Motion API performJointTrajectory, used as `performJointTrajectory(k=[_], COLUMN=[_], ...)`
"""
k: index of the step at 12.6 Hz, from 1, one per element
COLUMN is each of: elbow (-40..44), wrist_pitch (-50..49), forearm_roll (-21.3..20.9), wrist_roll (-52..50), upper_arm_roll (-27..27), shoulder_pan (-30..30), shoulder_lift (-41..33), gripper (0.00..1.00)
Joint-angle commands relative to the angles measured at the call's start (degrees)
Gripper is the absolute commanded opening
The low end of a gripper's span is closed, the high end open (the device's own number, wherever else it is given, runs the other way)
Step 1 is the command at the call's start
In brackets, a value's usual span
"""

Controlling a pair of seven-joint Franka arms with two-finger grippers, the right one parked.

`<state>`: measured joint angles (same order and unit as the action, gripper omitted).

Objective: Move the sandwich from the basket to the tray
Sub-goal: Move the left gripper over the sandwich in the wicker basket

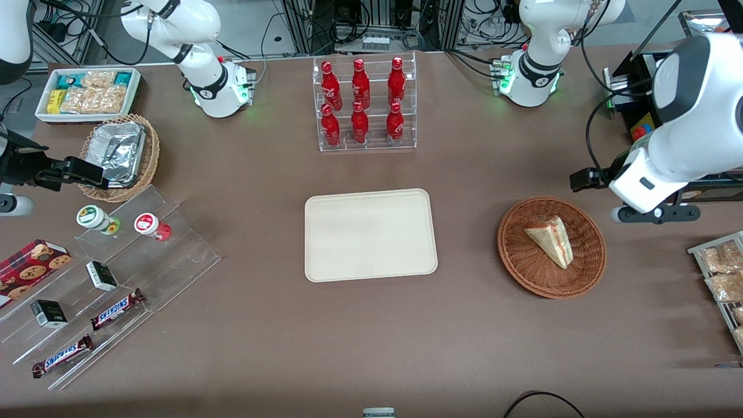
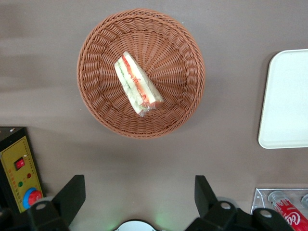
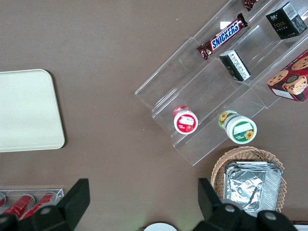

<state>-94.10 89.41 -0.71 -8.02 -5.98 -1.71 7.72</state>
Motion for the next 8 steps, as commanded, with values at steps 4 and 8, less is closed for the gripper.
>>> performJointTrajectory(k=[4,8], elbow=[-7.3,-10.49], wrist_pitch=[10.94,16.32], forearm_roll=[0.53,0.53], wrist_roll=[-0.42,-5.4], upper_arm_roll=[-0.08,-0.08], shoulder_pan=[3.2,3.2], shoulder_lift=[2.21,4.92], gripper=[1.0,1.0])
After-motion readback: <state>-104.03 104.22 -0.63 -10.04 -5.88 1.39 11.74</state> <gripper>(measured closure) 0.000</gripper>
